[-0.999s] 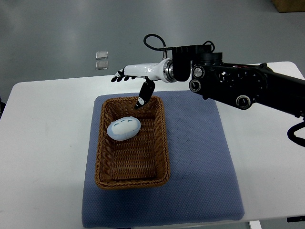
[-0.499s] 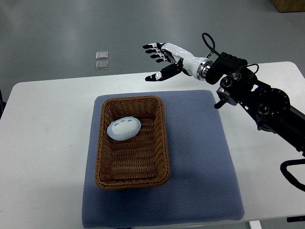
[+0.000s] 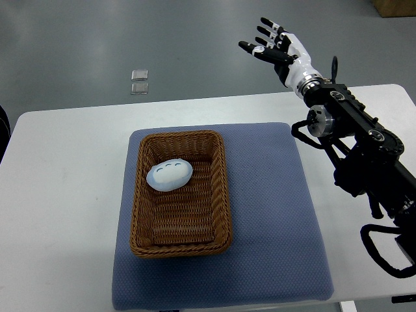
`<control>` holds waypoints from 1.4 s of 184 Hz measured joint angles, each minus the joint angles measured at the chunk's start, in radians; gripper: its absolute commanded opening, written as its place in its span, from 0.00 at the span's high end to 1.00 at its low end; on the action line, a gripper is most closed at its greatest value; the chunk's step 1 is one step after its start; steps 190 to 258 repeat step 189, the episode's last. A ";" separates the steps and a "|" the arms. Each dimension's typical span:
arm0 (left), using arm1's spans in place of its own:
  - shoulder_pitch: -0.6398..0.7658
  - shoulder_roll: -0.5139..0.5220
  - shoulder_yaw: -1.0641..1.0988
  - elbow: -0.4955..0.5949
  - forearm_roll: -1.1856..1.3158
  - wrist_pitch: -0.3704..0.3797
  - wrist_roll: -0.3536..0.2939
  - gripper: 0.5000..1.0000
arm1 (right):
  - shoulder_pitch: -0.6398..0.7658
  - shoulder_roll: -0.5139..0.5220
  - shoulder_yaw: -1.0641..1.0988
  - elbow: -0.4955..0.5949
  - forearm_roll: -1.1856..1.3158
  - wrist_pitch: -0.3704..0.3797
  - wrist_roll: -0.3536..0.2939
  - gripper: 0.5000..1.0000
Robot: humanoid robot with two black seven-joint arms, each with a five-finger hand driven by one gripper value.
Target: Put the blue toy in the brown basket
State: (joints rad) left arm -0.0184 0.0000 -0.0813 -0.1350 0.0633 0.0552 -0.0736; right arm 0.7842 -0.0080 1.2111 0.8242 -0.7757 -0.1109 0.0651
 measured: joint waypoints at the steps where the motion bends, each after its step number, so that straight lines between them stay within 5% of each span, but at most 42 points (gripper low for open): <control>1: 0.000 0.000 0.000 0.000 0.000 0.000 0.000 0.00 | -0.002 0.000 0.004 -0.001 0.003 0.000 0.001 0.19; 75: 0.000 0.000 0.000 0.000 0.000 0.000 0.000 0.00 | -0.060 -0.012 0.080 -0.051 0.300 0.007 0.036 0.19; 258: 0.000 0.000 0.000 0.000 0.000 0.000 0.000 0.00 | -0.087 -0.001 0.063 -0.078 0.303 0.027 0.116 0.19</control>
